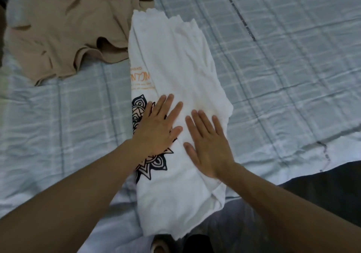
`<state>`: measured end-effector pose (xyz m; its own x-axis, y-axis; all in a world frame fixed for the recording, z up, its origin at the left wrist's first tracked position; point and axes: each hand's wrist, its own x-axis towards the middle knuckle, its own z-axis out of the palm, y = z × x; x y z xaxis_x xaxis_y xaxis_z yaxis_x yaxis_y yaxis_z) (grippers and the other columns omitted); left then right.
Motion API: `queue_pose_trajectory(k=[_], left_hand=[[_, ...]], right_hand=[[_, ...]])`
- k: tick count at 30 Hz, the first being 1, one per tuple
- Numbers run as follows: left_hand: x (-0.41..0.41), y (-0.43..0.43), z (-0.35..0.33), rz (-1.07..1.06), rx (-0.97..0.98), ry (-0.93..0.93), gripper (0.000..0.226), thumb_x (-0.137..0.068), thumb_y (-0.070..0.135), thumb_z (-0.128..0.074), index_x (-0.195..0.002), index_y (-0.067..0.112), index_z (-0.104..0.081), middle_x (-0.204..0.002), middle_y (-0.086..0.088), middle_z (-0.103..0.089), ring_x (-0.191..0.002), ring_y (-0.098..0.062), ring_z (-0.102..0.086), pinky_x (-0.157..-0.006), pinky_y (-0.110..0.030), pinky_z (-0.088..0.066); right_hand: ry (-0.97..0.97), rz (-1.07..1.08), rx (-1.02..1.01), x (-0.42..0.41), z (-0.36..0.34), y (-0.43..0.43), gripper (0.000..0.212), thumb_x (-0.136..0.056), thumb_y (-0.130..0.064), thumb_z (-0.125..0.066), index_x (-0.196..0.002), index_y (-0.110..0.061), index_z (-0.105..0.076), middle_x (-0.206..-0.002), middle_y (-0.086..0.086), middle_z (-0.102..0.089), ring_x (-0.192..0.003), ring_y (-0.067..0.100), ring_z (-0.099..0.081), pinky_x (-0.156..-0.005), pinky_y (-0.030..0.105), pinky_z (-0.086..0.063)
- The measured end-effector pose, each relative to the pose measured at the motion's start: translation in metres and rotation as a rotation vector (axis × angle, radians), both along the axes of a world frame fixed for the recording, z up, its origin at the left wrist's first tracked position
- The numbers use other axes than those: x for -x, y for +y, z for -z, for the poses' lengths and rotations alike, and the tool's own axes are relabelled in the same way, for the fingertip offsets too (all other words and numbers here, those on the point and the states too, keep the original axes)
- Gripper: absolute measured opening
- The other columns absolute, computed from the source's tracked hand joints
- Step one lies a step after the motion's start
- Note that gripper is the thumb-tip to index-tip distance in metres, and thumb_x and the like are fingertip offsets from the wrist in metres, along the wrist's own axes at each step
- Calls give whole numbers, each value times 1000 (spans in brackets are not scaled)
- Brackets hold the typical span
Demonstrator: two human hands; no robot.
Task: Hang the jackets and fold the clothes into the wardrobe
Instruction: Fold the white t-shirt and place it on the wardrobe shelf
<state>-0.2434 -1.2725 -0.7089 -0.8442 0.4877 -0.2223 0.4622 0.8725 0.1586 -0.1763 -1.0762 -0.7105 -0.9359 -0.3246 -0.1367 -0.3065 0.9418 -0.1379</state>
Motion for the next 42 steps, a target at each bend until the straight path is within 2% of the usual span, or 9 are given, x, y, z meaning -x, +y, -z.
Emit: queue_pose_trajectory(k=[5, 11, 16, 19, 22, 25, 29, 33, 42], left_hand=[[-75, -34, -6, 78, -61, 30, 64, -98, 52, -25, -157, 27, -22, -166, -6, -11, -153, -26, -6, -120, -54, -15], [-148, -74, -15, 136, -183, -44, 61, -100, 55, -31, -156, 32, -24, -167, -2, -8, -154, -22, -1, -119, -51, -14], [-168, -97, -23, 271, -151, -92, 104, -74, 86, -49, -156, 27, -24, -167, -1, -7, -154, -22, -4, -121, -48, -7], [-172, -90, -22, 256, -148, -2, 95, -70, 69, -64, -150, 26, -37, -162, -6, -27, -150, -27, -23, -117, -48, -18], [-167, -79, -21, 196, -308, 72, 64, -66, 41, -79, -125, 27, -58, -142, -4, -54, -134, -26, -47, -113, -45, -26], [-157, -71, -28, 185, -441, 98, 29, -71, 35, -72, -99, 26, -66, -120, 6, -65, -113, -17, -60, -107, -40, -35], [-141, -60, -49, 4, -572, 62, 15, -82, 30, -58, -95, 25, -64, -89, 10, -67, -82, -12, -60, -85, -33, -45], [-111, -51, -78, -281, -698, 3, 14, -92, 38, -54, -94, 28, -63, -77, 14, -65, -66, -9, -60, -58, -26, -47], [4, -18, -125, -458, -744, 171, 16, -94, 20, -67, -81, 13, -60, -57, 1, -53, -55, -16, -50, -49, -19, -32]], right_hand=[[-61, -41, 15, -46, -10, 5, 65, -103, -48, -19, -157, -14, -8, -165, 7, -1, -152, 23, 5, -122, 49, -7], [-69, -115, 77, -115, -19, 13, 76, -101, -59, -25, -156, -7, -15, -165, 9, -7, -153, 23, -1, -121, 51, -15], [-60, -246, 83, -130, -23, 38, 107, -81, -68, -63, -156, -8, -16, -165, 8, -11, -152, 24, -8, -122, 46, -14], [10, -191, 103, -129, -18, 41, 95, -78, -41, -74, -155, -13, -25, -163, 3, -21, -151, 20, -16, -119, 46, -24], [36, -130, 178, -126, -15, 39, 85, -75, -33, -74, -149, -14, -37, -156, 3, -37, -146, 20, -29, -120, 42, -24], [82, -91, 277, -122, -18, 36, 57, -80, -32, -61, -134, -14, -57, -143, 2, -53, -137, 20, -44, -117, 40, -29], [66, 53, 421, -104, -38, 31, 32, -84, -27, -51, -112, -19, -65, -112, -3, -68, -104, 17, -64, -91, 32, -54], [-27, 171, 558, -60, -64, 37, 22, -91, -38, -43, -99, -24, -58, -84, -8, -64, -72, 13, -60, -65, 35, -51], [23, 415, 802, 55, -113, 45, 15, -86, -31, -73, -96, -26, -64, -79, -16, -67, -78, -6, -61, -61, 8, -41]])
